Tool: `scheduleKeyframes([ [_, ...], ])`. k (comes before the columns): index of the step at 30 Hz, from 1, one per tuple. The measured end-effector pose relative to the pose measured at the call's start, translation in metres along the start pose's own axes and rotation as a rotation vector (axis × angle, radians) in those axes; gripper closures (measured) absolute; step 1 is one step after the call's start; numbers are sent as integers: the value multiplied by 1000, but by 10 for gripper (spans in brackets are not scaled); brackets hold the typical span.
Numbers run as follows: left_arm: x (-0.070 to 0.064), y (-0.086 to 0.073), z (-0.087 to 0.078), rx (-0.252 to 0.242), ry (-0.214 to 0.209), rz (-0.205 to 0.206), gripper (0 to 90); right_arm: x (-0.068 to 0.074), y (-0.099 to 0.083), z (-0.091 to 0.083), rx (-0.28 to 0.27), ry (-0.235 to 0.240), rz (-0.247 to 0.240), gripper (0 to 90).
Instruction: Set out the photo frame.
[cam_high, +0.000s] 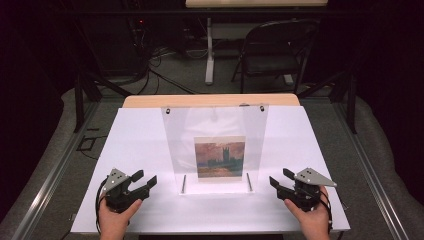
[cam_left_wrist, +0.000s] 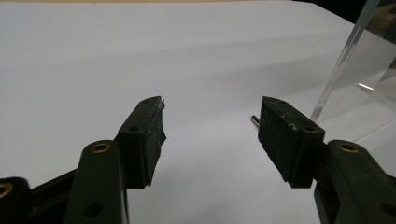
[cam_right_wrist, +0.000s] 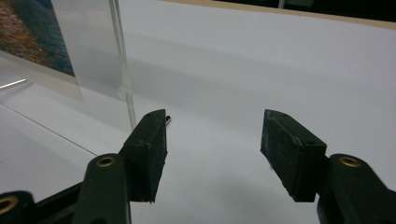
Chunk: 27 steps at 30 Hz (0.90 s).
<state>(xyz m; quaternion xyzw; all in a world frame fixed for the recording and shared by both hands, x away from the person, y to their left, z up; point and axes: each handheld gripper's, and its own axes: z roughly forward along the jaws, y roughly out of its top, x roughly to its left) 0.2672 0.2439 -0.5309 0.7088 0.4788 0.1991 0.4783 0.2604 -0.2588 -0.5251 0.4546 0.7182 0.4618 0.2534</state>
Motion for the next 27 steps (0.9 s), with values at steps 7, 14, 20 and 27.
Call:
scheduleKeyframes([
  [7,-6,-6,10,51,-12,30,406,0,-7,10,52,16,26,406],
  [14,-11,-7,14,68,-19,60,406,3,-9,14,83,35,9,407],
  [20,-10,-7,14,66,-18,52,406,2,-10,16,92,49,21,407],
  [27,-10,-7,15,68,-26,46,406,1,-11,16,79,46,24,407],
])
